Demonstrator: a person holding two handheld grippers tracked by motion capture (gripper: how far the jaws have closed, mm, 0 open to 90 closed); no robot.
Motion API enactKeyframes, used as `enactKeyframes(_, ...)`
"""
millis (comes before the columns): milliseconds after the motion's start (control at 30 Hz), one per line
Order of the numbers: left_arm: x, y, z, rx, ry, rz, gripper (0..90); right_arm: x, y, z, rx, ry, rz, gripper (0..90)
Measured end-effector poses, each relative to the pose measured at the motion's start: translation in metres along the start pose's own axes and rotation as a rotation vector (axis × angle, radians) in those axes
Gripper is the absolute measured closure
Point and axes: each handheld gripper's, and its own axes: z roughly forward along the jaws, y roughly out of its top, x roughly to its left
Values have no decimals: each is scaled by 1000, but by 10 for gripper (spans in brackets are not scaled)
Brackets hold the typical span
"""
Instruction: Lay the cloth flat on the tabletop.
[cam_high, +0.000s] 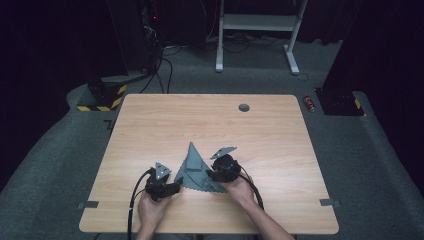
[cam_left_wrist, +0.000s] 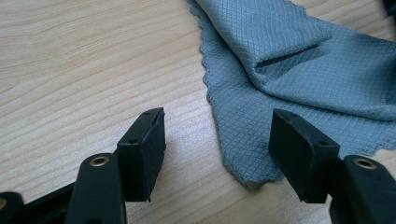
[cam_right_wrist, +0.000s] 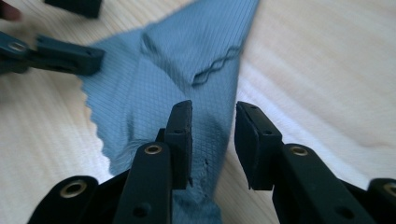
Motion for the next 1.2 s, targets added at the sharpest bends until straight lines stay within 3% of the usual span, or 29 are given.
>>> enactKeyframes(100, 0, 0, 0, 0, 0, 0, 368, 2, -1, 11, 41, -6, -25, 805)
enactKeyframes(167, 0, 0, 0, 0, 0, 0, 367, 5, -1, 9, 35, -23, -52, 876)
enactKeyframes(300, 0, 0, 0, 0, 0, 0, 367, 2, -1, -2, 1, -42, -70, 881)
enactKeyframes(667, 0, 0, 0, 0, 3, -2, 369, -13, -4, -20, -27, -100, -45, 897)
enactKeyframes(867, 0, 0, 0, -1, 3, -2, 374, -31, -8, -34, -76, -151, 23, 897)
enactKeyframes(967, 0, 0, 0, -1, 5, -4, 378, -40, -12, -43, -81, -223, 25, 897)
enactKeyframes(1100, 0, 0, 0, -2, 6, -6, 381, -60, -19, -51, -82, -292, 80, 896)
enactKeyframes(1200, 0, 0, 0, -2, 7, -6, 382, -68, -26, -50, -58, -303, 104, 891)
